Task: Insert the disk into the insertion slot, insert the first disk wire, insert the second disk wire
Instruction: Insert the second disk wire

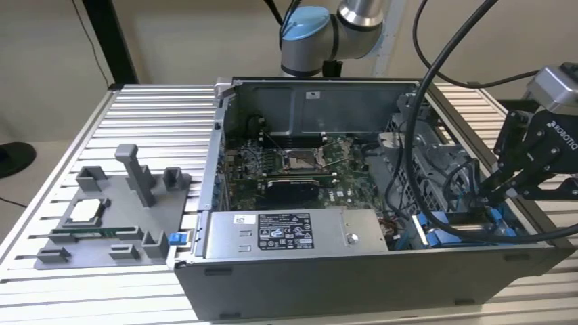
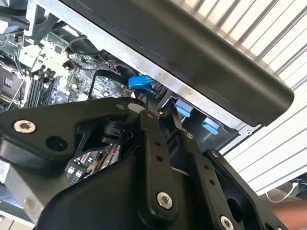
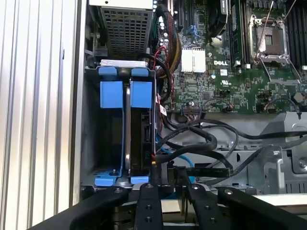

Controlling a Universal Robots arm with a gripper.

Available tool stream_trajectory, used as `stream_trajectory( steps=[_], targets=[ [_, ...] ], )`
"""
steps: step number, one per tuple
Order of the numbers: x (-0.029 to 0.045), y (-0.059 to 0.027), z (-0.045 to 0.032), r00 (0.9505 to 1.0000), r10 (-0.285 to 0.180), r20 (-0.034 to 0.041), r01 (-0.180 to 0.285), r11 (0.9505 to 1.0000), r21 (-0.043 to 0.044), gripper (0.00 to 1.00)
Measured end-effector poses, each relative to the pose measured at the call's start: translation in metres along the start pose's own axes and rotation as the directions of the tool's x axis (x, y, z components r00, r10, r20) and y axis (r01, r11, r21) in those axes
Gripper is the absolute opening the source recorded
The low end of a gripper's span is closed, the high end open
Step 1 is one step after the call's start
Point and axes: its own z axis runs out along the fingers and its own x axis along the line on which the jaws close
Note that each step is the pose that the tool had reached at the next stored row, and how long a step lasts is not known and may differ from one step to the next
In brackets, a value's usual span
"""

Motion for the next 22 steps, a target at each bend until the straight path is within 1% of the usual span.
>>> stream_trajectory(
  steps=[2,3,14,15,16,19,22],
  targets=[
    [0.0000,0.0000,0.0000,1.0000,0.001,0.0004,-0.001,1.0000,0.0001,1.00],
    [0.0000,0.0000,0.0001,1.0000,0.001,0.0005,-0.001,1.0000,0.0001,0.00],
    [0.0000,-0.0001,0.0002,1.0000,0.002,0.0007,-0.002,1.0000,0.0002,0.00],
    [0.0000,0.0001,-0.0007,1.0000,0.002,0.0008,-0.002,1.0000,0.0000,0.00],
    [-0.0003,0.0007,-0.0032,1.0000,0.002,0.0009,-0.002,1.0000,-0.0006,0.00],
    [-0.0020,0.0038,-0.0160,1.0000,0.002,0.0005,-0.002,1.0000,-0.0011,0.00],
    [-0.0035,0.0100,-0.0286,1.0000,0.002,0.0005,-0.002,1.0000,-0.0012,0.00]
  ],
)
